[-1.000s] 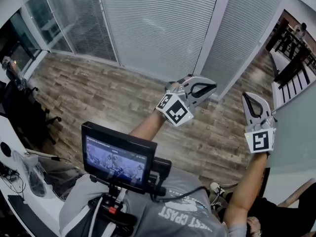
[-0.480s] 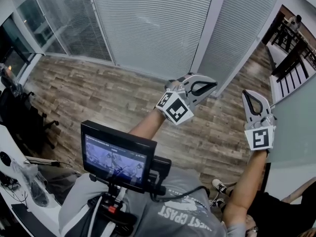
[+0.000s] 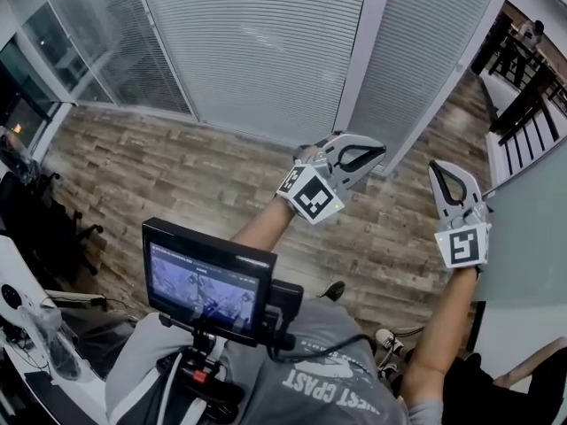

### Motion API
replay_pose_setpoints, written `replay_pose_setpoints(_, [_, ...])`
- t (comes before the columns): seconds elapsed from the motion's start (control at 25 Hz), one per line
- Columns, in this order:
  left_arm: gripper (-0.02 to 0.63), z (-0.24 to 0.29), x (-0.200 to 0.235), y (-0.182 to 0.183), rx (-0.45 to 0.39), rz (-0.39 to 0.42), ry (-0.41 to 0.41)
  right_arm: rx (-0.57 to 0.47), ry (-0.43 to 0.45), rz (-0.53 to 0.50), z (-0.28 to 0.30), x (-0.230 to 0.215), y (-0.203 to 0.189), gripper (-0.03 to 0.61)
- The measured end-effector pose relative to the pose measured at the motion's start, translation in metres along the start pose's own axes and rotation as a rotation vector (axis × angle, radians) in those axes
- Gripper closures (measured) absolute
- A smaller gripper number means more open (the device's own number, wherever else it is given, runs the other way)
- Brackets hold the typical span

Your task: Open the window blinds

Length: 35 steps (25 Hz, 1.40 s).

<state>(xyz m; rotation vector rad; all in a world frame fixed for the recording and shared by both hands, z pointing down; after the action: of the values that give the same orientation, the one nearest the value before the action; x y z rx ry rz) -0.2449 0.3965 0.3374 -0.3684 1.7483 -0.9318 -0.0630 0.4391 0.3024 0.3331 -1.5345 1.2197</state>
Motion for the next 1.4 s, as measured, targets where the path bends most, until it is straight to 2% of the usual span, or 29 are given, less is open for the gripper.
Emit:
replay_pose_setpoints(0.32, [0.611,0.136,0.019,-0.052,0.027,-0.005,0.027,-0.031,0.019,0.015,0.029,-0.068,-0.131,0.575])
replay_pose_setpoints(0.56, [0.611,0.193,0.042,-0.054,0.038,0.004,0.029,-0.057,0.024,0.021,0.044,-0.118,-0.17,0.575])
replay_pose_setpoints(0.68, [0.611,0.228,0.054,-0.07,0.06,0.009,0.014,-0.064,0.023,0.044,0.059,-0.14,-0.203,0.575])
replay_pose_setpoints(0.84, [0.611,0.272,0.088,-0.112,0.061,-0.006,0.013,-0.072,0.026,0.061,0.104,-0.167,-0.251,0.575])
replay_pose_setpoints(1.04, [0.611,0.323,0.131,-0.18,0.044,-0.004,0.0,-0.023,0.031,0.064,0.171,-0.191,-0.31,0.575])
replay_pose_setpoints(1.24, [0.611,0.369,0.195,-0.251,0.012,-0.02,-0.01,0.003,0.026,0.087,0.254,-0.221,-0.365,0.575])
replay_pose_setpoints(1.4, [0.611,0.409,0.238,-0.29,-0.001,-0.028,-0.037,0.025,0.011,0.105,0.299,-0.253,-0.399,0.575])
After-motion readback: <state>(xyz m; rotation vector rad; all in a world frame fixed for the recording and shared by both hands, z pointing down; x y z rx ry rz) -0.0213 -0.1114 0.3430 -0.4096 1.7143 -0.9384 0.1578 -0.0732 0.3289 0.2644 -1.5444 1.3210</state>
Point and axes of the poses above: the fingertips, and each gripper's own axes: z forward along the fingers, x to its left, y out of its top, the point moved 7 cm from there along -z, backward along the fingers, and after that the axes turned 2 degrees about -y, right-handed, at the moved point
